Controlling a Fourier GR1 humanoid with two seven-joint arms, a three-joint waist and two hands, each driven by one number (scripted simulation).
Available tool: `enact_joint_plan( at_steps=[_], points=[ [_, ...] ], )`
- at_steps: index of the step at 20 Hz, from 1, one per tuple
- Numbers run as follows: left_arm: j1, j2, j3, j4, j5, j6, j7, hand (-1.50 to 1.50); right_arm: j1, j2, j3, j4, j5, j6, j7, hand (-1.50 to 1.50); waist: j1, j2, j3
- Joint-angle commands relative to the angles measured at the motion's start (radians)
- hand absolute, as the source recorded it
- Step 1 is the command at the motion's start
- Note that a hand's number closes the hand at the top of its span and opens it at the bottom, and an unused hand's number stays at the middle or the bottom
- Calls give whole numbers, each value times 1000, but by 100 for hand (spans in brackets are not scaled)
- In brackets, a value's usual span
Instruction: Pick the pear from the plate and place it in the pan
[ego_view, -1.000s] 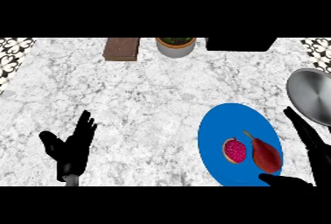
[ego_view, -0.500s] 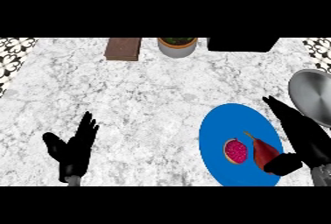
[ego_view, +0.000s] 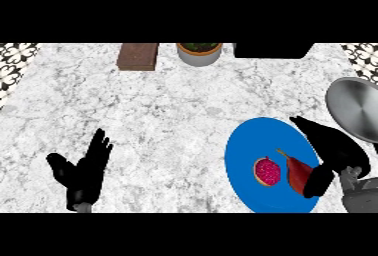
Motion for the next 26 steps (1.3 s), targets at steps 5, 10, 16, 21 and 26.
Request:
enact_joint_plan(
  at_steps=[5, 10, 16, 21, 26],
  points=[
    [33, -3, 24, -63, -34, -10, 51, 0, 19, 76, -39, 99, 95, 63, -98, -150, -6, -1, 1],
    [36, -8, 43, -79, -31, -21, 53, 0, 73, 130, -39, 104, 163, -62, -180, -150, -5, -1, 1],
    [19, -52, 78, 43, -55, -68, -54, 0, 105, 131, -105, 119, 227, -77, -264, -150, -9, -1, 0],
    [1, -68, 102, 82, -68, -80, -58, 0, 119, 153, -120, 152, 298, -62, -277, -150, -9, -1, 0],
    [34, -59, 78, 2, -71, -82, 0, 0, 9, 187, -81, 332, 331, -158, -469, 150, -1, 0, 1]
  ],
)
